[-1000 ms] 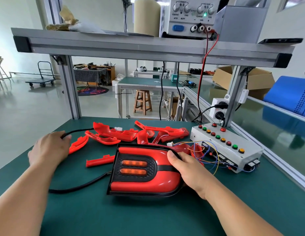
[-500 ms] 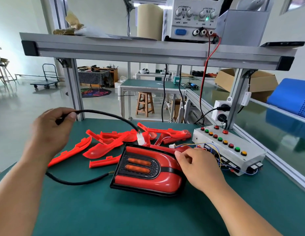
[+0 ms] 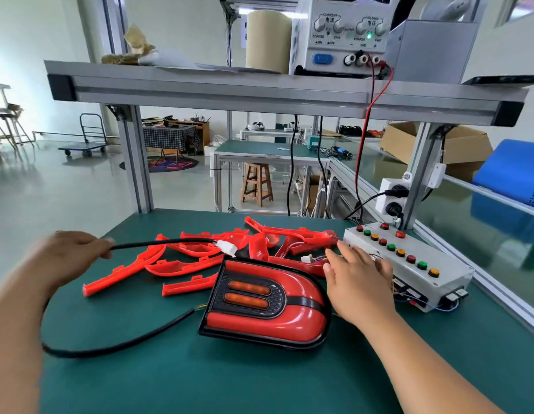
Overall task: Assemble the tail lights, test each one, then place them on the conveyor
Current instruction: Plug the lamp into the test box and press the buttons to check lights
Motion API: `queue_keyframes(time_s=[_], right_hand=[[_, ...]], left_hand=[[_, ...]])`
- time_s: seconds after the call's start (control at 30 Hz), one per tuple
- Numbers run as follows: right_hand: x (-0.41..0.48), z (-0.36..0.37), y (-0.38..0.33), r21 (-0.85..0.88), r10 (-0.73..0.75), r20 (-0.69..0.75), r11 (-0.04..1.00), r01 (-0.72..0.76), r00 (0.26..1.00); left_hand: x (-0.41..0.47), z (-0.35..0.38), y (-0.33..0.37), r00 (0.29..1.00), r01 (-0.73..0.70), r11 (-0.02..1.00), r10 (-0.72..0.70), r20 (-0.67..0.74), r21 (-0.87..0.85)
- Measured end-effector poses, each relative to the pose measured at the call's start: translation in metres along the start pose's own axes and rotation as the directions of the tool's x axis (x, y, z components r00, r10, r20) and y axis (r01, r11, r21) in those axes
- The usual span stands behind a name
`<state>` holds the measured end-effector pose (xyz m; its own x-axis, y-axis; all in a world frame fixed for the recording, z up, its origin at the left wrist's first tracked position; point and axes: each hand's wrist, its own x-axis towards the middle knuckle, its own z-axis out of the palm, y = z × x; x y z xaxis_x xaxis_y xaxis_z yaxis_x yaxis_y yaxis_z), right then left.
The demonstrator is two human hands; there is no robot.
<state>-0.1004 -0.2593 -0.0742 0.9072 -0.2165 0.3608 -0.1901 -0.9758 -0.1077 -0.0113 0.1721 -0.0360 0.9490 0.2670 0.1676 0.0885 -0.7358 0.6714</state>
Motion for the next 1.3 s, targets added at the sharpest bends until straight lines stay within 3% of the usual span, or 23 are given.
queue_keyframes(time_s=[0.1, 0.17, 0.33, 0.4, 0.53, 0.7, 0.87, 1.07, 1.3], right_hand=[[0.000, 0.002, 0.000, -0.024, 0.046, 0.005, 0.999, -0.045, 0.999], [0.000, 0.002, -0.001, -0.021, 0.053, -0.010, 0.998, -0.053, 0.999], [-0.001, 0.000, -0.001, -0.015, 0.073, -0.133, 0.997, -0.076, 0.988], [0.000, 0.000, 0.001, 0.032, 0.066, -0.171, 0.998, -0.062, 0.983], [0.004, 0.002, 0.005, 0.149, 0.061, -0.028, 0.987, -0.056, 0.998], [0.007, 0.007, 0.007, -0.043, 0.070, 0.051, 0.997, -0.068, 0.996], [0.005, 0.008, 0.007, -0.029, 0.148, 0.021, 0.989, -0.148, 0.989], [0.005, 0.006, 0.010, 0.045, 0.192, 0.018, 0.980, -0.192, 0.981], [0.001, -0.004, 0.011, 0.112, 0.189, -0.124, 0.978, -0.176, 0.974]], left_hand=[[0.001, 0.010, 0.003, 0.997, 0.029, 0.934, -0.054, 0.058, 0.355], [-0.006, 0.027, 0.022, 0.998, -0.063, 0.877, 0.054, 0.033, 0.477], [-0.025, 0.089, 0.075, 0.887, -0.455, 0.849, 0.405, 0.223, 0.269], [-0.027, 0.109, 0.086, 0.829, -0.540, 0.808, 0.464, 0.312, 0.236], [-0.021, 0.128, 0.094, 0.795, -0.573, 0.778, 0.449, 0.409, 0.259], [-0.021, 0.133, 0.091, 0.814, -0.556, 0.778, 0.441, 0.377, 0.290], [-0.028, 0.123, 0.096, 0.815, -0.575, 0.796, 0.538, 0.218, 0.186], [-0.047, 0.098, 0.122, 0.734, -0.679, 0.726, 0.671, 0.101, 0.110], [-0.079, 0.077, 0.147, 0.733, -0.678, 0.733, 0.679, 0.021, -0.057]])
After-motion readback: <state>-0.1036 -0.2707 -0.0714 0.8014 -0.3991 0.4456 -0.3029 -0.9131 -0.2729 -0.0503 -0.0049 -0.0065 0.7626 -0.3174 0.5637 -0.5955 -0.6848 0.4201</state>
